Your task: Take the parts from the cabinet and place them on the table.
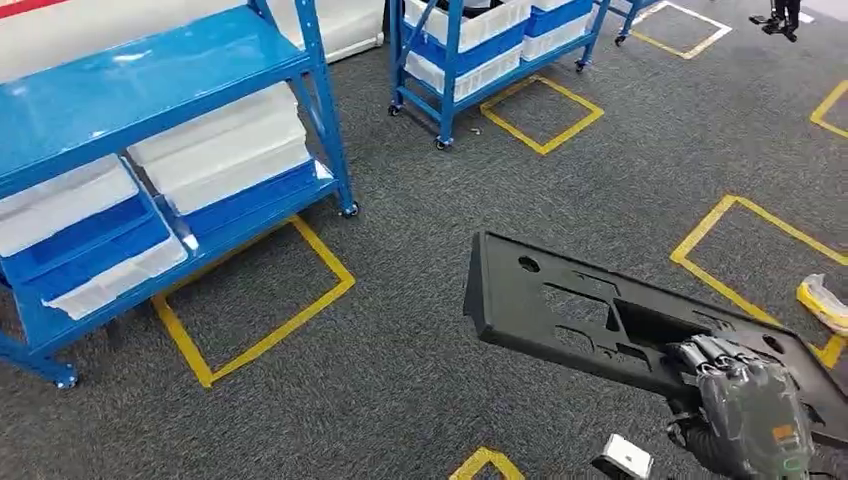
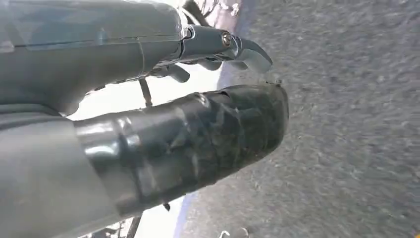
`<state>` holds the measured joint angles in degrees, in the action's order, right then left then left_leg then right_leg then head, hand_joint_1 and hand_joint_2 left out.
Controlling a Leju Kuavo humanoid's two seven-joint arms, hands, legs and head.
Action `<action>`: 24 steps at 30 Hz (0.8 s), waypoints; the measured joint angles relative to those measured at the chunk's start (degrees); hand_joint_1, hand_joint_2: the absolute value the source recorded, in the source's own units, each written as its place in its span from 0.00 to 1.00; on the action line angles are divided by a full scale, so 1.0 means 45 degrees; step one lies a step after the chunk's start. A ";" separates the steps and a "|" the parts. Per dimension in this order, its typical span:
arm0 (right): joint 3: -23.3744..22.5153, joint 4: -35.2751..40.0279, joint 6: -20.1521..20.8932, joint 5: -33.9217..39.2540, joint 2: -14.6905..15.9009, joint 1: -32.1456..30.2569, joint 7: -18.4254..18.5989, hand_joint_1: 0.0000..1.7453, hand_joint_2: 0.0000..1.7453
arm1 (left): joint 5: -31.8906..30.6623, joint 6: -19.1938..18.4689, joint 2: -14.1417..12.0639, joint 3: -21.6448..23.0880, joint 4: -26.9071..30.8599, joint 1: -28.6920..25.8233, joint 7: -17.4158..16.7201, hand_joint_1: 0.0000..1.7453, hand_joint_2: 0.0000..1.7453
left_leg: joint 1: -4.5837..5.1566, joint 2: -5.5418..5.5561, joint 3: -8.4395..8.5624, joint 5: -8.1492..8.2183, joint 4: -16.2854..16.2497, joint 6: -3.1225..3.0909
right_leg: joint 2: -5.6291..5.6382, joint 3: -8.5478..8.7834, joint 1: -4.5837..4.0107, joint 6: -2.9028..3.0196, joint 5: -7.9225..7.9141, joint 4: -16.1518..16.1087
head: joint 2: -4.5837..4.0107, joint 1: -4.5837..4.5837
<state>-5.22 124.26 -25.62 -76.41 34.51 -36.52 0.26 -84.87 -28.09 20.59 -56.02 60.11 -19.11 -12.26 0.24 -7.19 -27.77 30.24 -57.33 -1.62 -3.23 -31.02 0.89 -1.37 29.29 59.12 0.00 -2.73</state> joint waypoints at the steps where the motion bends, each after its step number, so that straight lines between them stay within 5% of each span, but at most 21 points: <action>1: -0.0054 -0.0024 0.0015 -0.0044 -0.0020 0.0071 -0.0078 1.00 1.00 | 0.0083 0.0000 0.0000 0.0005 0.0000 0.0036 -0.0040 0.00 0.00 | -0.0003 -0.0129 0.0053 -0.0011 0.0026 0.0052 | 0.0134 -0.0056 -0.0032 0.0061 -0.0017 0.0016 | 0.0000 -0.0010; 2: -0.0088 -0.0073 0.0048 -0.0126 -0.0073 0.0159 -0.0164 1.00 1.00 | 0.0136 -0.0005 0.0000 0.0005 0.0000 0.0050 -0.0078 0.00 0.00 | 0.0009 -0.0256 0.0110 -0.0018 0.0051 0.0120 | 0.0275 -0.0113 -0.0033 0.0131 -0.0056 -0.0019 | 0.0000 -0.0005; 3: -0.0122 -0.0097 0.0068 -0.0170 -0.0102 0.0273 -0.0218 1.00 1.00 | 0.0209 -0.0010 0.0000 0.0005 0.0000 0.0073 -0.0098 0.00 0.00 | -0.0022 -0.0118 0.0051 0.0115 -0.0024 0.0217 | 0.0435 -0.0061 0.0129 0.0275 -0.0161 -0.0166 | 0.0000 -0.0005; 4: -0.0136 -0.0131 0.0087 -0.0218 -0.0146 0.0385 -0.0262 1.00 1.00 | 0.0219 -0.0024 0.0000 0.0000 0.0005 0.0071 -0.0132 0.00 0.00 | -0.0085 0.0722 -0.0070 0.0473 -0.0423 0.0279 | 0.0547 -0.0091 0.0123 0.0359 -0.0212 -0.0202 | 0.0000 -0.0004; 6: -0.0136 -0.0180 0.0112 -0.0228 -0.0190 0.0607 -0.0296 1.00 1.00 | 0.0233 -0.0059 0.0015 0.0005 0.0000 0.0048 -0.0136 0.00 0.00 | -0.0139 0.1411 -0.0877 0.1481 -0.2147 0.0330 | 0.0782 -0.0197 0.0117 0.0449 -0.0271 -0.0193 | 0.0000 0.0000; 9: -0.0136 -0.0233 0.0223 -0.0146 -0.0258 0.0719 -0.0359 1.00 1.00 | 0.0238 -0.0063 0.0019 0.0005 0.0000 0.0018 -0.0195 0.00 0.00 | -0.0142 0.1503 -0.1718 0.1992 -0.3812 0.0369 | 0.1084 -0.0285 0.0080 0.0481 -0.0300 -0.0149 | 0.0000 0.0000; 11: -0.0127 -0.0311 0.0311 -0.0155 -0.0417 0.0859 -0.0437 1.00 1.00 | 0.0301 -0.0063 0.0019 0.0005 0.0000 0.0016 -0.0238 0.00 0.00 | -0.0141 0.1520 -0.1557 0.1345 -0.3360 0.0330 | 0.1396 -0.0298 0.0072 0.0479 -0.0299 -0.0098 | 0.0000 0.0000; 13: -0.0088 -0.0394 0.0447 -0.0374 -0.0559 0.1095 -0.0476 1.00 1.00 | 0.0433 -0.0078 0.0019 0.0005 0.0000 0.0002 -0.0316 0.00 0.00 | -0.0141 0.1829 -0.0578 0.0038 -0.1183 0.0209 | 0.1773 -0.0268 0.0072 0.0457 -0.0303 -0.0051 | 0.0000 0.0000; 14: -0.0049 -0.0432 0.0461 -0.0510 -0.0656 0.1215 -0.0476 1.00 1.00 | 0.0510 -0.0083 0.0019 0.0010 0.0000 -0.0028 -0.0360 0.00 0.00 | -0.0151 0.2628 -0.0266 -0.0137 -0.0369 0.0107 | 0.1916 -0.0311 0.0121 0.0414 -0.0322 -0.0044 | 0.0000 -0.0005; 15: 0.0044 -0.0481 0.0471 -0.0700 -0.0758 0.1405 -0.0476 1.00 1.00 | 0.0705 -0.0102 0.0024 0.0015 0.0000 -0.0071 -0.0423 0.00 0.00 | -0.0201 0.3026 -0.0223 -0.0107 -0.0108 0.0065 | 0.2076 -0.0407 0.0022 0.0294 -0.0344 0.0052 | 0.0000 -0.0005; 18: 0.0686 -0.0627 0.0549 -0.1448 -0.1118 0.1855 -0.0261 1.00 1.00 | 0.1205 -0.0151 0.0039 0.0034 0.0024 -0.0154 -0.0647 0.00 0.00 | -0.0072 0.2503 -0.0210 -0.0115 -0.0043 0.0016 | 0.2683 -0.0612 0.0215 -0.0057 -0.0559 -0.0120 | 0.0000 0.0000; 19: 0.0928 -0.0680 0.0559 -0.1637 -0.1181 0.1960 -0.0150 1.00 1.00 | 0.1322 -0.0160 0.0044 0.0054 0.0058 -0.0172 -0.0695 0.00 0.00 | -0.0216 0.2297 -0.0134 -0.0282 0.0240 -0.0084 | 0.2830 -0.0615 0.0178 -0.0161 -0.0621 -0.0141 | 0.0000 0.0000; 21: 0.1297 -0.0811 0.0651 -0.1817 -0.1282 0.2235 -0.0024 1.00 1.00 | 0.1506 -0.0165 0.0053 0.0126 0.0097 -0.0266 -0.0822 0.00 0.00 | -0.0209 0.1864 -0.0045 -0.0430 0.0440 -0.0239 | 0.1312 -0.1038 0.0099 -0.0146 0.0052 0.0683 | 0.0000 -0.0010; 22: 0.1501 -0.0899 0.0739 -0.1953 -0.1365 0.2512 0.0064 1.00 1.00 | 0.1594 -0.0170 0.0053 0.0151 0.0117 -0.0345 -0.0895 0.00 0.00 | -0.0173 0.1663 -0.0078 -0.0433 0.0440 -0.0245 | 0.1011 -0.1432 0.0102 -0.0204 0.0548 0.1495 | 0.0000 -0.0020; 24: 0.2109 -0.1200 0.1089 -0.2317 -0.1637 0.3151 0.0317 1.00 1.00 | 0.2022 -0.0282 0.0053 0.0399 0.0195 -0.0561 -0.1225 0.00 0.00 | -0.0111 0.1191 -0.0155 -0.0411 0.0425 -0.0249 | 0.0794 -0.2214 0.0165 -0.0304 0.1306 0.3260 | 0.0000 -0.0015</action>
<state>4.27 118.86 -20.72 -86.84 27.14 -22.34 1.69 -75.77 -29.36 20.83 -54.22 60.98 -21.64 -17.77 -0.26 -1.83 -28.47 28.39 -55.42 -2.75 0.34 -40.98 1.63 -2.74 35.17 73.79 0.00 -2.80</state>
